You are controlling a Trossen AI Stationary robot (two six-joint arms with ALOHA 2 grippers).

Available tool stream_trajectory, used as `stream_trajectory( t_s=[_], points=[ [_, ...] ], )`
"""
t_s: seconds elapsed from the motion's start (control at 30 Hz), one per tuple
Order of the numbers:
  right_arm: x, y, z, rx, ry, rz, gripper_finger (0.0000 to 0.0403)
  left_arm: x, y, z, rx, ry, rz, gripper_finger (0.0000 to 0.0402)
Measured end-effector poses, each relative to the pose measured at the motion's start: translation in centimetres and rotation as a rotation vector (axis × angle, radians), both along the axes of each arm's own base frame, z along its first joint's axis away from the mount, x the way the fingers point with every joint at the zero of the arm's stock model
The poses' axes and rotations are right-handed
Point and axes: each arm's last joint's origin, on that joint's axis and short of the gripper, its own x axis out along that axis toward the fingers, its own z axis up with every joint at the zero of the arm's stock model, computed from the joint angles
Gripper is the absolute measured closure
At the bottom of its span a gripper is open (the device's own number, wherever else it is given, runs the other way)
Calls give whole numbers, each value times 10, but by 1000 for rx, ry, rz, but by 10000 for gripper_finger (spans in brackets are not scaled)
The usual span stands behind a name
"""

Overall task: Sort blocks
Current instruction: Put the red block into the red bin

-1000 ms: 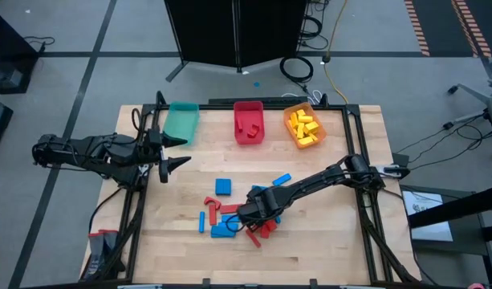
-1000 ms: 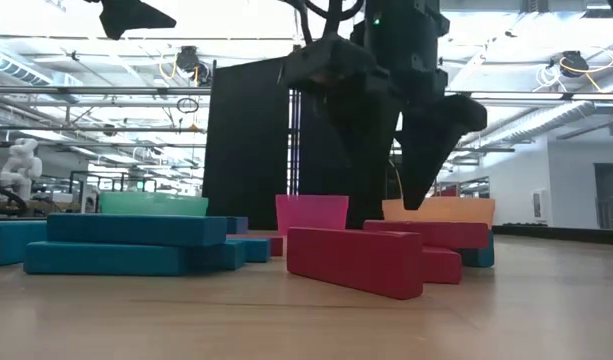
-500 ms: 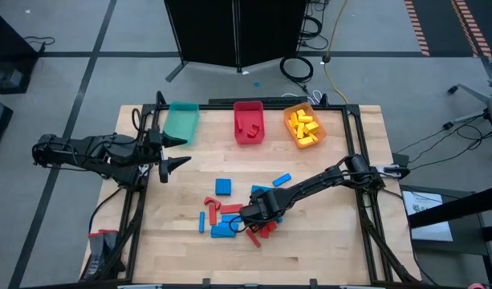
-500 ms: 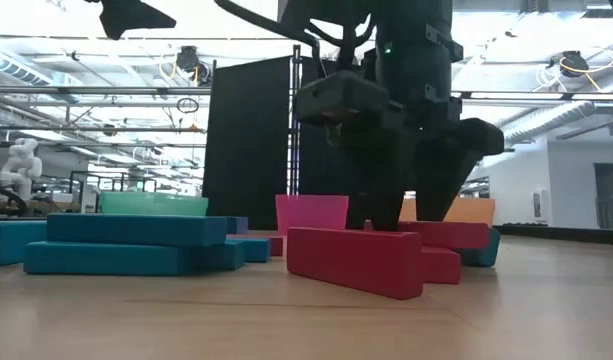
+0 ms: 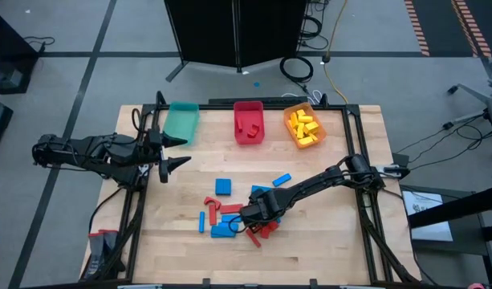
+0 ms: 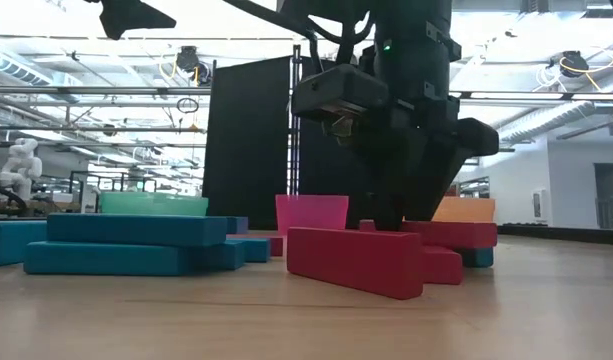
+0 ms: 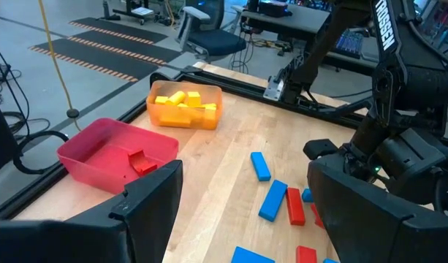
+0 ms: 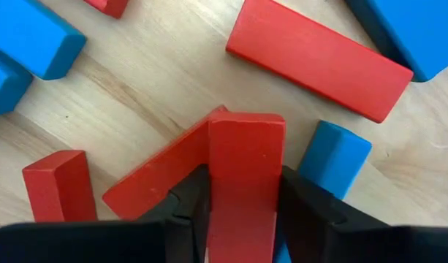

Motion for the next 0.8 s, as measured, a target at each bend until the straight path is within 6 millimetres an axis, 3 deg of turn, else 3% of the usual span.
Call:
stream_trajectory(
  t_s=[0.8],
  points=[
    [0, 0, 6, 51, -2, 7, 287, 0, 0, 0, 18, 4, -4, 100]
  ],
)
